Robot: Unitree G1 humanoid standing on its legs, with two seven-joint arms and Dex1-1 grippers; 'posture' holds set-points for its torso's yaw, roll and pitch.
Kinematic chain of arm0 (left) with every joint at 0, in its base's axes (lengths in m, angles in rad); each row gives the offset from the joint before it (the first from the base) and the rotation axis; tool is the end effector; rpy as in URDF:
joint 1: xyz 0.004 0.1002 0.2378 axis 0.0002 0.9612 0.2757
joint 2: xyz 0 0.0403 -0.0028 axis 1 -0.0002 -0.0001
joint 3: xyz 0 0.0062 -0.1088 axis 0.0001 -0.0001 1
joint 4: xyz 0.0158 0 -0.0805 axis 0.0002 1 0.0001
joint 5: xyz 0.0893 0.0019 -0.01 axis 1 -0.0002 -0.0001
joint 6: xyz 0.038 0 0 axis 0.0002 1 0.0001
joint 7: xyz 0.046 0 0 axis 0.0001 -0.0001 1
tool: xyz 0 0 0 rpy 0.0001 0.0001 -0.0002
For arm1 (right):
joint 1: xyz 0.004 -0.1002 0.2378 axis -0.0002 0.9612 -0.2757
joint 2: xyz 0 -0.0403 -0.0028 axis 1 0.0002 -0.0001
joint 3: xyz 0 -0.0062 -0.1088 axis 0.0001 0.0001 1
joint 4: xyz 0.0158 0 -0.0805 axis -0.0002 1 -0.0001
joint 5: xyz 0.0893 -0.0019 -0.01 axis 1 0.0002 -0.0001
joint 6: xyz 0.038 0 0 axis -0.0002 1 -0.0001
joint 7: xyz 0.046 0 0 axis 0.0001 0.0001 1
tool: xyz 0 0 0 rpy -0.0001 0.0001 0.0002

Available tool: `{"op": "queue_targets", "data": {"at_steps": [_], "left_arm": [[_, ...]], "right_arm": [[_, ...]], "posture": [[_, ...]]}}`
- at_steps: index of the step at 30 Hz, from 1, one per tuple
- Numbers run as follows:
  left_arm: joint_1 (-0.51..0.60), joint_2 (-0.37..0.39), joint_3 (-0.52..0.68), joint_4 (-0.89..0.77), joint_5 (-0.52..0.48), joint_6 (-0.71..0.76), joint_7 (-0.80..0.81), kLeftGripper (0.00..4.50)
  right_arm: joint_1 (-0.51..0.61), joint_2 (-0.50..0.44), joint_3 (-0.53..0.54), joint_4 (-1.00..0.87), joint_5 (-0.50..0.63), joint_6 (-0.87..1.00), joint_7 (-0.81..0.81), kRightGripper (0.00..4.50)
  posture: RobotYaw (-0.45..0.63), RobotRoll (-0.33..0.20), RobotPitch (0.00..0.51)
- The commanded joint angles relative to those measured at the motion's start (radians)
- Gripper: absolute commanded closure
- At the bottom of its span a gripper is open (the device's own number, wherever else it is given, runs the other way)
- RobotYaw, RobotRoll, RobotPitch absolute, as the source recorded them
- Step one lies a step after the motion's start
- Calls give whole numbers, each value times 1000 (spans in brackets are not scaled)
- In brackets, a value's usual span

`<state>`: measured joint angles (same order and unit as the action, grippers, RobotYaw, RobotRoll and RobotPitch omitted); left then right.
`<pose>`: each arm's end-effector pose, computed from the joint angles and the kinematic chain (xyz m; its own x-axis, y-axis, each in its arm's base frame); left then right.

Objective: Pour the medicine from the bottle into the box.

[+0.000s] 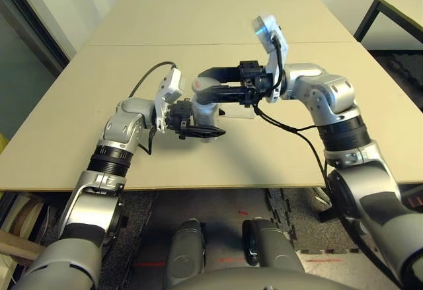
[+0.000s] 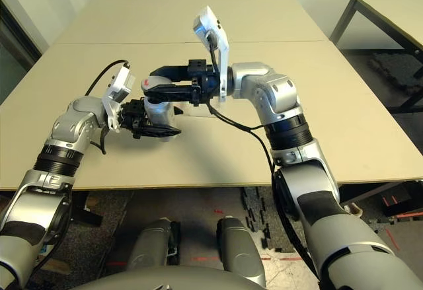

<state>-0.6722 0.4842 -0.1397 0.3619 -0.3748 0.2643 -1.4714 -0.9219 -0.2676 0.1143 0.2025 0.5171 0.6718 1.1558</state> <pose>0.3103 0.2030 0.1458 0.0084 -0.9864 -0.1644 0.9998 0.0057 0.0171 0.3194 -0.1180 0.2111 0.0092 0.9995 0.0311 -0.9989 0.0077 0.0467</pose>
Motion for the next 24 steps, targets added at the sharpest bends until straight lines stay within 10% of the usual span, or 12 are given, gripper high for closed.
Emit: {"op": "queue_targets", "data": {"at_steps": [1, 9, 24], "left_arm": [[0, 10, -9, 8, 19, -9, -1, 1875], [-5, 13, 6, 35, 34, -52, 12, 1875], [-32, 10, 17, 79, 48, -86, 40, 1875]], "right_arm": [[20, -43, -17, 42, -34, -54, -11, 1914], [79, -213, -17, 562, -299, -482, -124, 1914], [87, -190, -154, 956, -354, -695, -314, 1914]], "posture": [[-53, 0, 52], [-48, 0, 55], [-51, 0, 57]]}}
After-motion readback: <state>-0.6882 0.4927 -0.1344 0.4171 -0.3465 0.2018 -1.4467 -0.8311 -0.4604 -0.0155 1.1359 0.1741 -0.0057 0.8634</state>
